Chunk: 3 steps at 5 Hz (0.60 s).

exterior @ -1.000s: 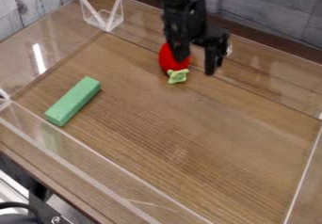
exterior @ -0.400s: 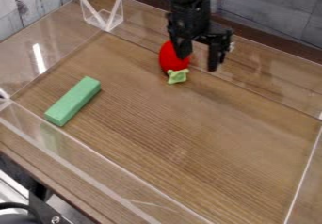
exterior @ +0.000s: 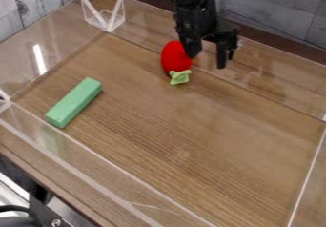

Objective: Move the red fruit to the left

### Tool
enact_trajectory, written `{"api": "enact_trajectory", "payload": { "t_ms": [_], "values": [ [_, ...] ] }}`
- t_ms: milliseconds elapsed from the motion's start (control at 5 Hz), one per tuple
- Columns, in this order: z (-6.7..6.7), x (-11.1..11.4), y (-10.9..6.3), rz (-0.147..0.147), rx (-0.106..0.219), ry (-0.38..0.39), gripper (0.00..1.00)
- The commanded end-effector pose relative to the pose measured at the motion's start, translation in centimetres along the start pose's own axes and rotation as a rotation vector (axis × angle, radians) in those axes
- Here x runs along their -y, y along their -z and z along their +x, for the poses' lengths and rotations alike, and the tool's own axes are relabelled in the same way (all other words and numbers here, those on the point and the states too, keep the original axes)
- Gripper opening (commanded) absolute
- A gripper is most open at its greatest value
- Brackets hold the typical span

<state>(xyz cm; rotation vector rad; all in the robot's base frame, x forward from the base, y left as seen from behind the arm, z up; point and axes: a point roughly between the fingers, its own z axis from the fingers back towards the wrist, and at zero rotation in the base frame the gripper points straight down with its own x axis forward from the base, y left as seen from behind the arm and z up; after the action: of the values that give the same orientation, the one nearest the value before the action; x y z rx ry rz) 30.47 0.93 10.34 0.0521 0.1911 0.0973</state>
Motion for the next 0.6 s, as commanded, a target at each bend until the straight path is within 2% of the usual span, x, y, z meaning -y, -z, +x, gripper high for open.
{"api": "enact_trajectory", "payload": {
  "t_ms": [0,200,400],
  "values": [
    [0.15,-0.03,-1.23,0.014,0.053,-0.011,1.00],
    [0.42,0.02,-0.83,0.022,0.049,-0.020,1.00],
    [-0.09,-0.45,-0.88,0.029,0.045,-0.009,0.00]
  ]
}}
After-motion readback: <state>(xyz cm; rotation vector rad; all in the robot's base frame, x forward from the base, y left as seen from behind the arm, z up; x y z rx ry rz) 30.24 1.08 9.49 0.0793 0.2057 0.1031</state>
